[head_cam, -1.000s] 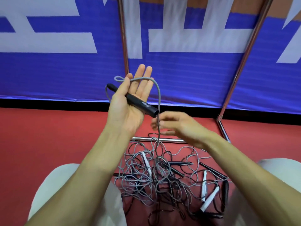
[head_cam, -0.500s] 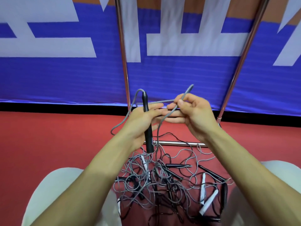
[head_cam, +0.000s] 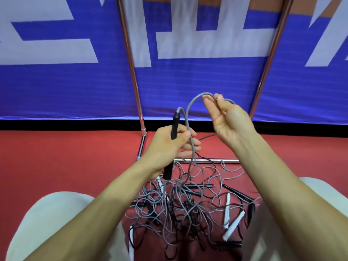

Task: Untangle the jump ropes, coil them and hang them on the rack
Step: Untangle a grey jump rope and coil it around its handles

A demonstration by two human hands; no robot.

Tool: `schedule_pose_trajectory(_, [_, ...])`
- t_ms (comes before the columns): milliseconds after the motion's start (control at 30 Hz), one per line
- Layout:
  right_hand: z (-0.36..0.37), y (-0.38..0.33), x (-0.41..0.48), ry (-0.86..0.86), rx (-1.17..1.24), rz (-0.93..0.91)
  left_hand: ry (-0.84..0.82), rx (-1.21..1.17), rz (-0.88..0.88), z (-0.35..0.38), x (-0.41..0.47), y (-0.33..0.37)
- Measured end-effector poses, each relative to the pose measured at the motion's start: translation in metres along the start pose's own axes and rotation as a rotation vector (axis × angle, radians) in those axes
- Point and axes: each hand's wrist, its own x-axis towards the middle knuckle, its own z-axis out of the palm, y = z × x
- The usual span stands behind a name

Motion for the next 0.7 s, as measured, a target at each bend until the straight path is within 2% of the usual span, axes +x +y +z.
schedule_pose_trajectory(100, [-0.005, 0.001, 0.000, 0.010, -0.346, 0.006, 0.103, -0.214, 0.073, -0.003, 0.000, 0.011])
schedule_pose_trajectory(200, [-0.006, 0.010, -0.003, -0.062, -0.736, 0.027, 0.180, -0.448, 0.141, -0.010, -0.002, 0.027])
schedule_pose_trajectory(300, [-0.007, 0.023, -0.006, -0.234, -0.993, 0.081, 0.225, -0.642, 0.182, -0.019, -0.002, 0.036])
schedule_pose_trajectory(433, [-0.011, 0.040, -0.012, -0.547, -1.271, 0.230, 0.229, -0.868, 0.204, -0.032, -0.002, 0.037])
schedule_pose_trajectory(533, [-0.020, 0.057, -0.016, -0.674, -1.650, 0.134, 0.178, -1.078, 0.176, -0.043, -0.002, 0.039])
schedule_pose_trajectory(600, [-0.024, 0.065, -0.016, -0.631, -1.703, 0.096, 0.171, -1.138, 0.169, -0.048, -0.003, 0.040])
schedule_pose_trajectory(700, [-0.020, 0.064, -0.016, -0.444, -1.470, 0.108, 0.216, -1.071, 0.148, -0.051, 0.000, 0.036])
